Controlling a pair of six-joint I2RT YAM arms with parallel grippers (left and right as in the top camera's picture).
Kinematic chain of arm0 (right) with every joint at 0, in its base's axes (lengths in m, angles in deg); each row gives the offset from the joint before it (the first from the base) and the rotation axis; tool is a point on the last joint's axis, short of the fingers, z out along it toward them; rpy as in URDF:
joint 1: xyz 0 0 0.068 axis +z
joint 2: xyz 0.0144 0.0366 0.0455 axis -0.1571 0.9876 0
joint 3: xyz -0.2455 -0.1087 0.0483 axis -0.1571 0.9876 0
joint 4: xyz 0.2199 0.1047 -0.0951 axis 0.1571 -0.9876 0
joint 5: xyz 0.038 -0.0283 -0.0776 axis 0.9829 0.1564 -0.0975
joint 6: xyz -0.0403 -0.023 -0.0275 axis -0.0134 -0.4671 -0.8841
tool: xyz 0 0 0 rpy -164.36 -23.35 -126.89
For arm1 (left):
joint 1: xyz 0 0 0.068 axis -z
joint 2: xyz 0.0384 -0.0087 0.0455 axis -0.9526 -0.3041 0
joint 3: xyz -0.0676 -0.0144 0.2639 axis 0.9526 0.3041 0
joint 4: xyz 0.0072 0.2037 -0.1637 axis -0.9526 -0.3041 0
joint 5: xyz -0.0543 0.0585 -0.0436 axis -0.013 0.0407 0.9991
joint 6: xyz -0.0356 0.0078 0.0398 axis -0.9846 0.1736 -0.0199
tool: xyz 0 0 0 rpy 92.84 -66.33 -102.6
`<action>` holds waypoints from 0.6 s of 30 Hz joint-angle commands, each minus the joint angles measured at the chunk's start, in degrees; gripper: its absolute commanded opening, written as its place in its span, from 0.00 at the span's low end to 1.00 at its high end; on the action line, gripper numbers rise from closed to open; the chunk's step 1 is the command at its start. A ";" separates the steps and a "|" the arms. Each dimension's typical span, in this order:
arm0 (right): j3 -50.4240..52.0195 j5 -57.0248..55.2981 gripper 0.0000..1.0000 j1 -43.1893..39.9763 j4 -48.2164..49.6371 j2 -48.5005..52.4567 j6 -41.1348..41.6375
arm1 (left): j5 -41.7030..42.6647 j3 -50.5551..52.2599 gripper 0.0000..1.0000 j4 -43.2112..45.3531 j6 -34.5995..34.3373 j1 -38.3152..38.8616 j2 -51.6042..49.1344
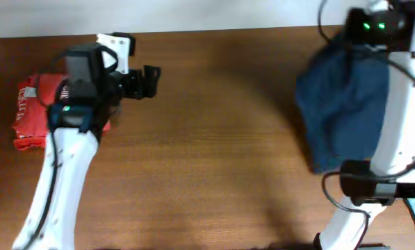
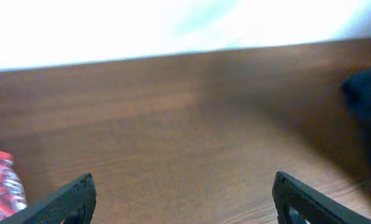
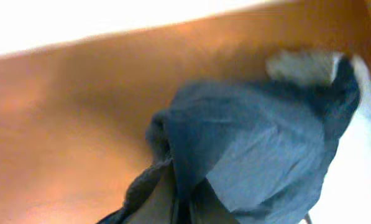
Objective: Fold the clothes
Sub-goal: 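Lift the navy pants with the right gripper and drag them to table center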
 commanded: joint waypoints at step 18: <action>-2.95 -6.38 0.04 19.63 42.16 0.66 15.65 | 0.46 -1.25 0.90 -6.01 -0.22 0.04 5.55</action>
